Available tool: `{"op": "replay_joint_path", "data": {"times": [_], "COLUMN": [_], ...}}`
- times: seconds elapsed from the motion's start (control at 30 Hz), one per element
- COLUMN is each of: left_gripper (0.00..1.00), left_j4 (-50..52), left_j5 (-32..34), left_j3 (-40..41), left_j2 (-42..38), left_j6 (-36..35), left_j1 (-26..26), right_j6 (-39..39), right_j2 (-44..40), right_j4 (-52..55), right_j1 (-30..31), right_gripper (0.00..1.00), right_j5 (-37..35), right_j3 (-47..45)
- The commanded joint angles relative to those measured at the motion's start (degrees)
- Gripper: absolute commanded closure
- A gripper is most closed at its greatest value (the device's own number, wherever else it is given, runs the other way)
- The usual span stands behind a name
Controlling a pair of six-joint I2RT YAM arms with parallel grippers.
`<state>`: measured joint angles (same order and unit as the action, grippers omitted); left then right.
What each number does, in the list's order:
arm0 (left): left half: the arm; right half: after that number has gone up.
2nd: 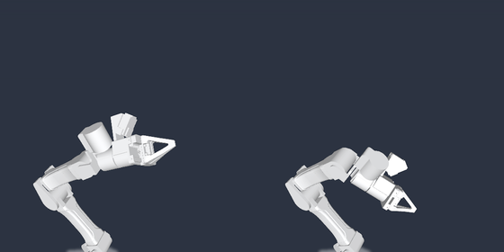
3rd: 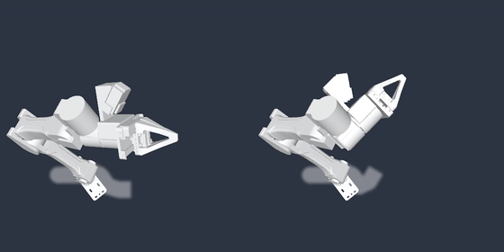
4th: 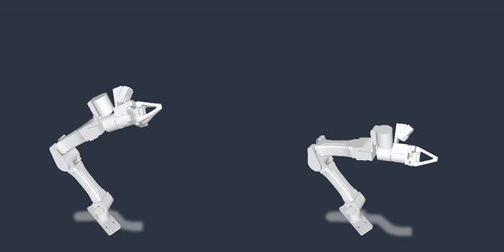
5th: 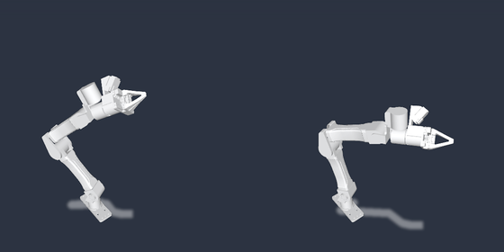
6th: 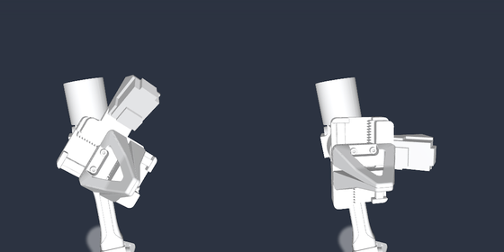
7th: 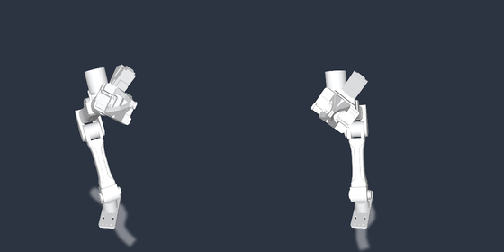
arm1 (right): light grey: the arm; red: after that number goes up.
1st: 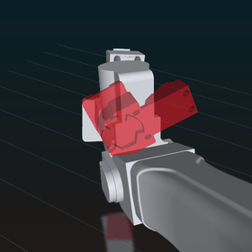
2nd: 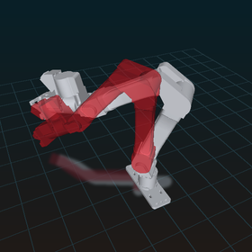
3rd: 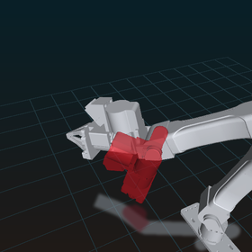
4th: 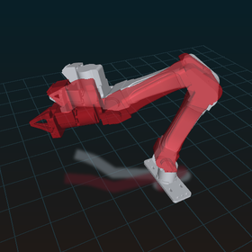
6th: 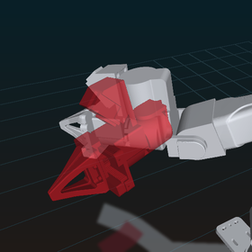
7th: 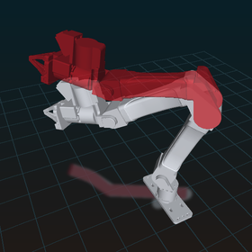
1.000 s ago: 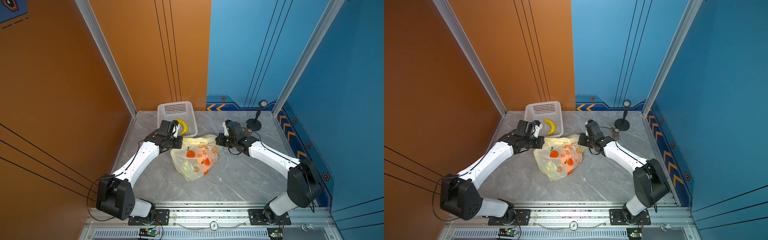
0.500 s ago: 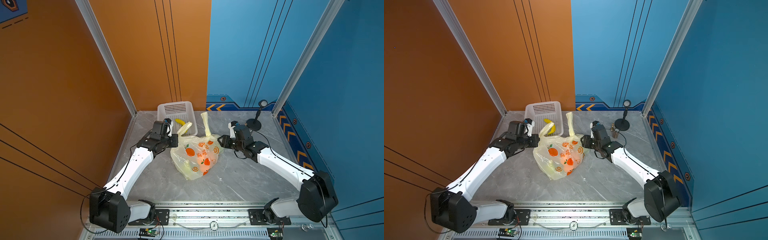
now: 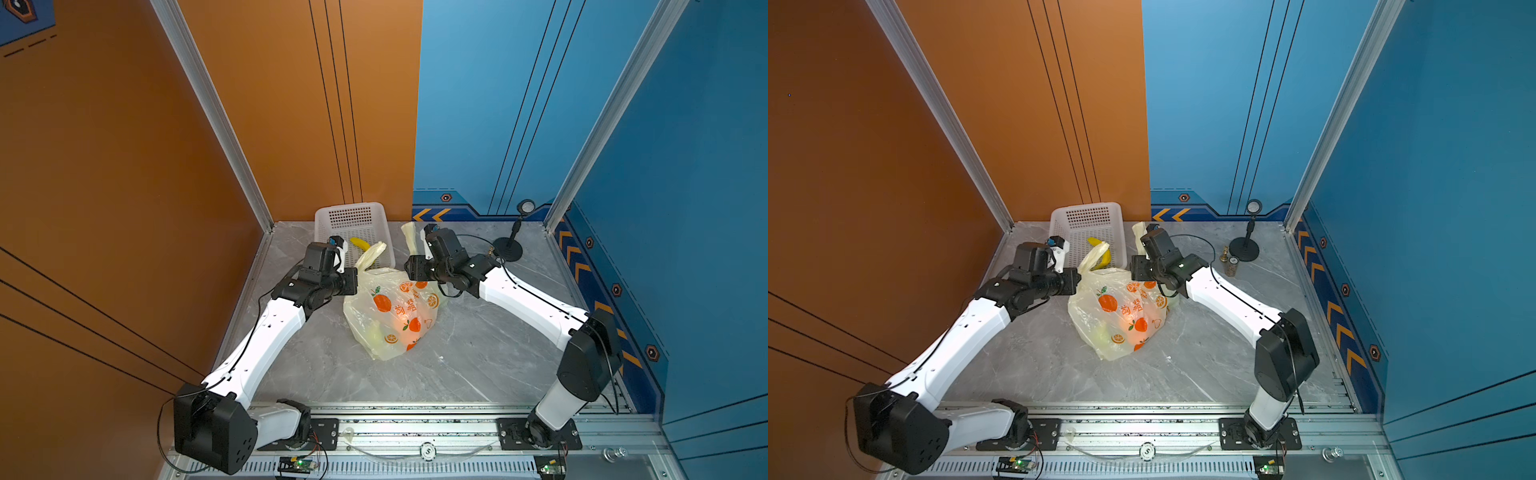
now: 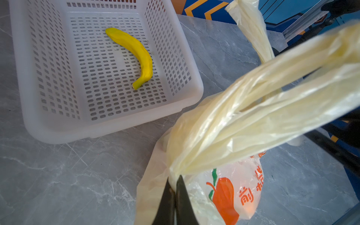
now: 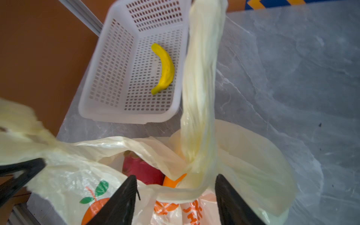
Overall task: Untie the knot of the plastic bag and take out the fruit
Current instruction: Untie the plastic bag at the center of the table.
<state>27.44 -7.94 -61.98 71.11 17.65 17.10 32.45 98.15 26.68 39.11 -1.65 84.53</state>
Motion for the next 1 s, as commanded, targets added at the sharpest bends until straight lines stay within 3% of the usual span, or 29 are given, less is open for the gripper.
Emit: {"op": "replay_joint_path", "data": {"times": [0.0, 0.1, 0.3, 0.37, 0.47, 0.63, 0.77, 0.87, 0.97], "left_gripper": [0.97, 0.97, 0.97, 0.97, 0.97, 0.96, 0.88, 0.72, 0.56], "left_j4": [-1.0, -1.1, -1.2, -1.3, -1.2, -2.8, -5.0, -5.0, -3.1], "left_j5": [-0.9, -0.8, -1.3, -1.2, -0.5, -2.6, -11.6, -20.4, -16.3], "left_j3": [0.5, 0.2, -0.1, 0.4, 1.7, 7.6, 13.1, 16.3, 17.0], "left_j2": [-1.4, -1.4, -1.1, -1.6, -2.7, -7.5, -12.1, -15.3, -18.4], "left_j6": [0.3, -0.1, -1.5, -1.8, -1.7, -1.2, -7.1, -14.1, -18.4], "left_j1": [0.7, 1.4, 3.2, 4.0, 4.9, 7.8, 13.4, 16.9, 18.6], "right_j6": [11.4, 16.7, 23.3, 22.7, 21.4, 17.2, 14.6, 13.4, 10.5], "right_j2": [-0.1, 1.0, 3.2, 3.8, 3.0, -0.1, -2.3, -3.6, -3.9], "right_j4": [10.6, 12.9, 4.1, 2.8, 0.7, -3.5, -8.0, -9.1, -9.1], "right_j1": [3.2, 4.4, 3.9, 3.9, 3.4, -0.7, -6.6, -9.7, -11.4], "right_gripper": [0.31, 0.29, 0.32, 0.44, 0.73, 0.99, 1.0, 1.0, 1.0], "right_j5": [-9.8, -8.0, -0.1, 0.1, 0.1, 3.5, 12.2, 15.6, 20.5], "right_j3": [2.8, 4.2, 0.7, 0.9, 0.1, -3.0, -6.9, -9.8, -11.1]}}
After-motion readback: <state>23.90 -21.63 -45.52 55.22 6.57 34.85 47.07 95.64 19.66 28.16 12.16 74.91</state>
